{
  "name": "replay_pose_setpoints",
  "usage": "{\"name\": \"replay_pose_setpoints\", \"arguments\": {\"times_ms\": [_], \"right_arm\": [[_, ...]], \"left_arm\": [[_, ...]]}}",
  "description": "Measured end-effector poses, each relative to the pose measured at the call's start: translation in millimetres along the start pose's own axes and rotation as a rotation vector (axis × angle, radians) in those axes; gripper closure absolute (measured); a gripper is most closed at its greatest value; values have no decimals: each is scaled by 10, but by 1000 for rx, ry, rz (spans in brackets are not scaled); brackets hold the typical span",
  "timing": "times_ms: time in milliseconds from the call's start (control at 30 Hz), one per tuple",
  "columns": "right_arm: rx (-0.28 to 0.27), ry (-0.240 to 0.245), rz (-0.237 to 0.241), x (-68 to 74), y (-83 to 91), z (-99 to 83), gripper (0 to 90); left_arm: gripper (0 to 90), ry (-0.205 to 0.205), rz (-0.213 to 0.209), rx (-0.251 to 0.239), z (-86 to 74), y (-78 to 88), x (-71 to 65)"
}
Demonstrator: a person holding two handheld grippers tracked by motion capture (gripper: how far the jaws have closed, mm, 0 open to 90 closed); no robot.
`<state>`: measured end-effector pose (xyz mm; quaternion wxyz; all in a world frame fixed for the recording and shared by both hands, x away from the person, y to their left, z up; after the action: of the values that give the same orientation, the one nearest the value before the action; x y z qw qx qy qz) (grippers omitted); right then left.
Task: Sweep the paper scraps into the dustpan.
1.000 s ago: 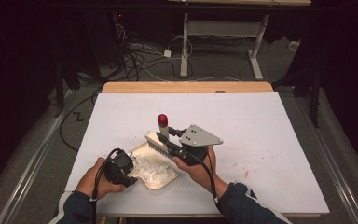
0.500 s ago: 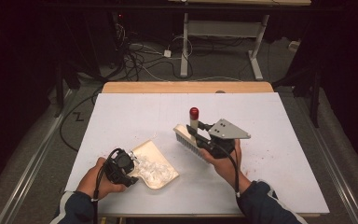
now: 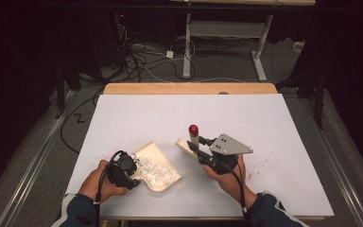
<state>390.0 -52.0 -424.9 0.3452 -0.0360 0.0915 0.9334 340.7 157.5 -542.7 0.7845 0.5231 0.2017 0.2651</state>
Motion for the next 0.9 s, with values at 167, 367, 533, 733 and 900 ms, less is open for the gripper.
{"name": "replay_pose_setpoints", "arguments": {"times_ms": [167,367,533,733,900], "right_arm": [[3,-19,91,369,-11,98,705],[-10,-39,165,646,-66,199,705],[-33,-3,165,689,-92,276,704],[-53,-24,133,364,-123,377,704],[-37,-20,92,6,-254,374,705]], "left_arm": [[625,2,2,-2,-1,-2,-2],[625,-3,6,0,-1,0,-3],[625,2,4,-4,-12,7,3],[625,30,3,-13,-39,21,53],[625,54,7,-24,-57,37,116]]}}
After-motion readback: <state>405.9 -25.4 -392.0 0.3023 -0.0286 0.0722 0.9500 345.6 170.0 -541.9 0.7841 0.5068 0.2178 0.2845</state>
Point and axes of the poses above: each handheld gripper's, and its own axes: y roughly backward along the jaws, z roughly out of its top, x roughly to its left, the point moved 10 cm from there along -y, roughly forward along the jaws, and after that the axes turned 8 degrees about -x, right-handed, at the moved point
